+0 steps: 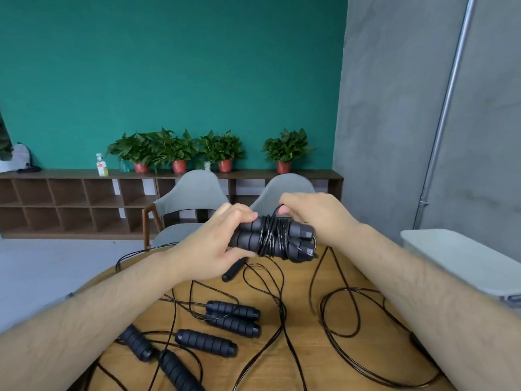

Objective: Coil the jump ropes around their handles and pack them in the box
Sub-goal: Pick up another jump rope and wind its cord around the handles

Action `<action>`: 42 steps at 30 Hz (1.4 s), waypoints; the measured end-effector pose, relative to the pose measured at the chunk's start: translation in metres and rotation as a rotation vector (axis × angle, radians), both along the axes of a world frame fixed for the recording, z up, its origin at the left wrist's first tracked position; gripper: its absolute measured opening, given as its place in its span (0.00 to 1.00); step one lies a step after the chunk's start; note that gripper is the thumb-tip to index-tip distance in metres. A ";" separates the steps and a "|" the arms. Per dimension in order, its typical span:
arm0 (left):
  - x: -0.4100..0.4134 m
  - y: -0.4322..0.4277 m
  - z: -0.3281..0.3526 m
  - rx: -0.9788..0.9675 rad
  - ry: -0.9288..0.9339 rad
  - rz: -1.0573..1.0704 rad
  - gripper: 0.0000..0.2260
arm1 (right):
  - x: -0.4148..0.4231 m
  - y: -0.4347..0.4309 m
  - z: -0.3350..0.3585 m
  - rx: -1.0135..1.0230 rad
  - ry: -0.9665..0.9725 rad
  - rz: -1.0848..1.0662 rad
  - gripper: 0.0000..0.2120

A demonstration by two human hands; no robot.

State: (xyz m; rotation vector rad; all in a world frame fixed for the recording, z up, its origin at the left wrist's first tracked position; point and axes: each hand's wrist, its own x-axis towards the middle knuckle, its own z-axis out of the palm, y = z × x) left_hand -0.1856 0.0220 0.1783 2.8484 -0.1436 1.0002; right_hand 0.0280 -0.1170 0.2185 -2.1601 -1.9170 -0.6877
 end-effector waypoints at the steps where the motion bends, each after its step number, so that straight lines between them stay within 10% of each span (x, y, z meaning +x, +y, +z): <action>1: 0.000 -0.002 0.002 -0.067 -0.031 0.009 0.26 | 0.002 -0.001 -0.004 -0.003 0.126 0.019 0.07; 22: 0.014 0.027 0.058 -0.240 -0.284 0.473 0.26 | -0.039 0.012 -0.087 0.170 0.586 0.056 0.22; 32: 0.017 0.038 0.074 -0.204 -0.345 0.550 0.27 | -0.058 0.016 -0.104 0.229 1.045 -0.037 0.06; 42: 0.016 0.059 0.084 0.055 -0.308 0.655 0.25 | -0.074 0.002 -0.140 0.223 0.368 -0.152 0.21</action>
